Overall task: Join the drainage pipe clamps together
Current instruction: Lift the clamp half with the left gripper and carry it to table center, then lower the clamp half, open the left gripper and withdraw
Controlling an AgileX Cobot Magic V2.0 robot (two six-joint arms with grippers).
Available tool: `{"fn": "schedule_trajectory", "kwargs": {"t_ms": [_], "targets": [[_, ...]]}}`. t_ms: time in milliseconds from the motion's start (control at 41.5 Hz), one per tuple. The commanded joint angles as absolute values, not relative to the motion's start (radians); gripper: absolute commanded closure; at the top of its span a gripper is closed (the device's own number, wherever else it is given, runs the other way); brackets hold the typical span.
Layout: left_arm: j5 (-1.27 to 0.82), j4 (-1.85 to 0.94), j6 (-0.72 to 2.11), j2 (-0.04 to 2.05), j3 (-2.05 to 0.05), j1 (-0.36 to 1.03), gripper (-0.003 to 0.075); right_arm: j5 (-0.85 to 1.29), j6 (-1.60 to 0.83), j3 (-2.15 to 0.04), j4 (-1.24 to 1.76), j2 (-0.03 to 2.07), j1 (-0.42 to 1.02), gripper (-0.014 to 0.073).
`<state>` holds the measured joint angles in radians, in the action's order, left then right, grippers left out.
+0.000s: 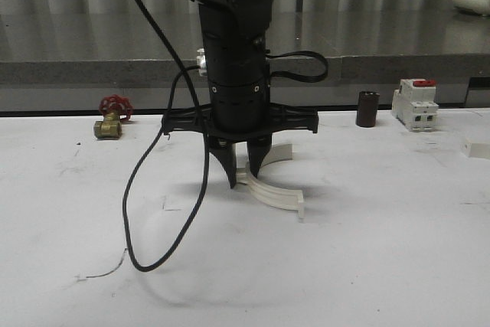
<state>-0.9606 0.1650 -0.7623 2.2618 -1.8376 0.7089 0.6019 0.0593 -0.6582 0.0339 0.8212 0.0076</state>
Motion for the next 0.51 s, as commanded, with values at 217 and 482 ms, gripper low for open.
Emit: {"fn": "schedule_trajectory", "kwargs": {"t_ms": [217,482], "targets": [[-0.927,0.121,-0.772,2.212,-1.866,0.721,0.0461,0.541,0.055,-0.689,0.022,0.82,0.003,0.0085],[-0.939,0.163,-0.714,2.162,-1.869,0.724,0.0381,0.541,0.055,-0.689,0.022,0.82,0.003,0.0085]]}}
